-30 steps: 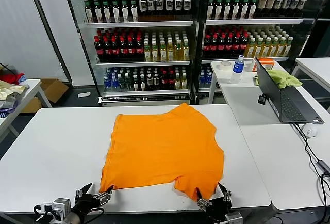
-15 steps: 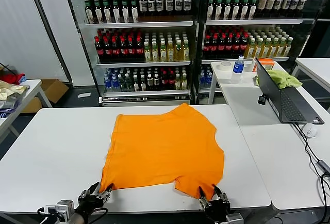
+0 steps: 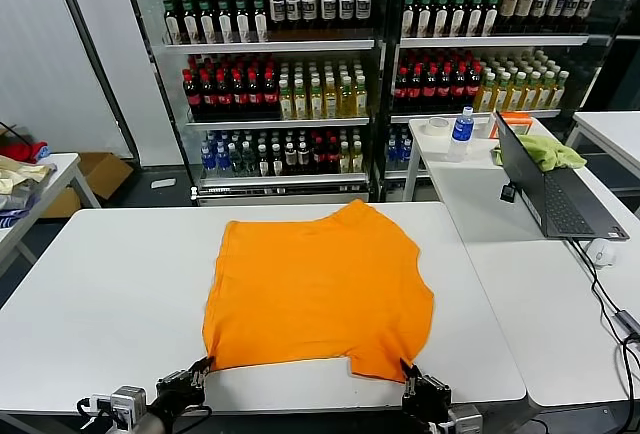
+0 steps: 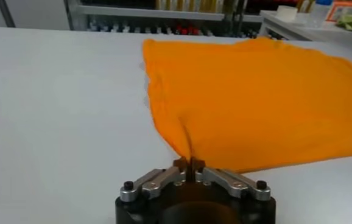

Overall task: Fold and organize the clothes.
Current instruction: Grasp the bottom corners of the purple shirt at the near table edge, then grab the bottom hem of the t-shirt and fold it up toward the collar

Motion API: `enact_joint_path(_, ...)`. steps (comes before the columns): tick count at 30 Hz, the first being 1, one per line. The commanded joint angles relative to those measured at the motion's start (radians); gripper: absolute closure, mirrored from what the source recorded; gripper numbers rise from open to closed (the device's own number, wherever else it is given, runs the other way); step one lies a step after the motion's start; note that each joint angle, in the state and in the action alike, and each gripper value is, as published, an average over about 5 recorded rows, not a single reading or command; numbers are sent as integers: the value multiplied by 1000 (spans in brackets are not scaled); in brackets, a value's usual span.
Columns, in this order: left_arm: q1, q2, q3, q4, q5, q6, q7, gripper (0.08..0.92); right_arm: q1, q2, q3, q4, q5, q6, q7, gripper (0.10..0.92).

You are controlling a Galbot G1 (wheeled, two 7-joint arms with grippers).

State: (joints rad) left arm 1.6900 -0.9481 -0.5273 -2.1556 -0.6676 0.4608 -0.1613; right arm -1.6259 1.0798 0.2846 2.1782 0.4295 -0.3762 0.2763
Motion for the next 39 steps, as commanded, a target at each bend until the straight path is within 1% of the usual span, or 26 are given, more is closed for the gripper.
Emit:
enact_joint_path(1,98,19,-48,-116,53,25,37,918,-183,-62,158,168,41,-22,-72,912)
enact_joint_path(5,203,45,-96,-172,55,29,40,920,-293,-78,215,240,26,-22,-88,912)
enact_joint_path(12,353,53,-199,-233,45,39,43,920,-470,-96,310,339,-21,-2,-97,912)
enact_joint_path(15,422,60,-280,-255,37,29,68,920,-456,-93,309,343,-55,19,-106,912)
enact_joint_path(17,426,63,-308,-258,22,21,80,920,-394,-83,295,325,-65,19,-107,912)
enact_joint_path(21,328,69,-293,-232,-11,11,87,920,-248,-89,280,263,-63,14,-118,912)
enact_joint_path(25,176,84,-278,-165,-43,-5,107,920,-92,-91,254,188,-43,-7,-116,912)
enact_joint_path(30,-19,91,-208,-71,-81,1,119,920,65,-82,190,109,7,-60,-108,912)
enact_joint_path(35,-133,99,-127,11,-78,-6,137,920,183,-53,112,5,7,-79,-108,912)
enact_joint_path(39,-189,99,-79,67,-67,-9,139,920,230,-38,73,-51,2,-96,-99,912)
